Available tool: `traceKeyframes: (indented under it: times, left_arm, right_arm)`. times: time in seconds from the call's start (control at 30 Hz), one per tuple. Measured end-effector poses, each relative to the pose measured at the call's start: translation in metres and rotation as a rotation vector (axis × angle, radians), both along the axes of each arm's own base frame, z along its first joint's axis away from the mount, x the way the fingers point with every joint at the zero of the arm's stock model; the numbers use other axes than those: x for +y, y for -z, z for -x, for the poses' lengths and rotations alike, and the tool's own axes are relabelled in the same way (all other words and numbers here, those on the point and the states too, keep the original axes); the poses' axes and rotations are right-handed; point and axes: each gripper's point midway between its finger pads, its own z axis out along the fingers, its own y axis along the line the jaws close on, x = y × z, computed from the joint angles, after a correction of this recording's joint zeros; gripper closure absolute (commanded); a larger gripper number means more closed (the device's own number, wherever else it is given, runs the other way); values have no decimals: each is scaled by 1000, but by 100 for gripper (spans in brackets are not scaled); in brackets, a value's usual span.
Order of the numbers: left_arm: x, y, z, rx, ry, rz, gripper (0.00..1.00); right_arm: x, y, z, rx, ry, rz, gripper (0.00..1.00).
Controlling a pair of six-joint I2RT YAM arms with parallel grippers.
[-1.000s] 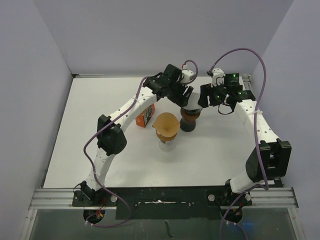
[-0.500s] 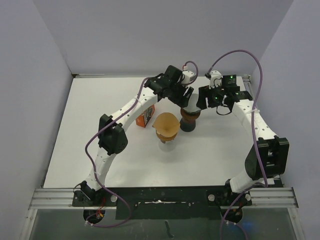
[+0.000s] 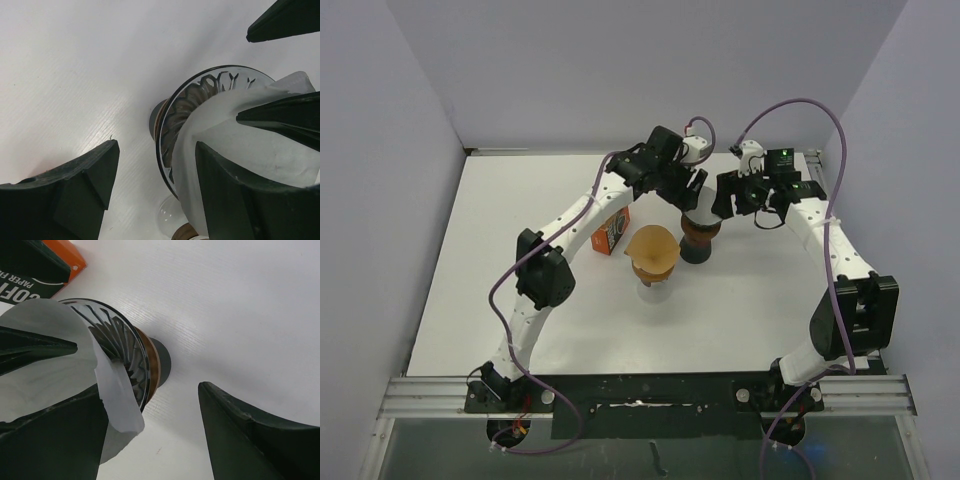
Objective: Place the coffee filter in the dripper
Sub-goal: Place the coffee filter in the coffee dripper.
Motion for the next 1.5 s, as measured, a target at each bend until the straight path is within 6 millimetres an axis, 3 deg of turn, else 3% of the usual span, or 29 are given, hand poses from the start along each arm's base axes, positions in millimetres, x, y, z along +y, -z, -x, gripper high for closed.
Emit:
traceKeyframes:
  times: [0.27, 0.7, 1.07, 1.5]
  left_arm:
    - [-1, -7, -1, 1, 18, 24, 35]
    - [-4, -18, 1, -19, 53, 48, 32]
    - [1, -24, -3, -37, 35, 43, 32]
    - [10, -19, -10, -28, 13, 32, 32]
  right_arm:
    - [7, -17, -2, -24, -34, -31, 30]
    - [8, -25, -1, -26, -52, -28, 33]
    - [3, 5, -8, 54, -34, 11, 36]
    - [-3, 6, -11, 49, -19, 46, 37]
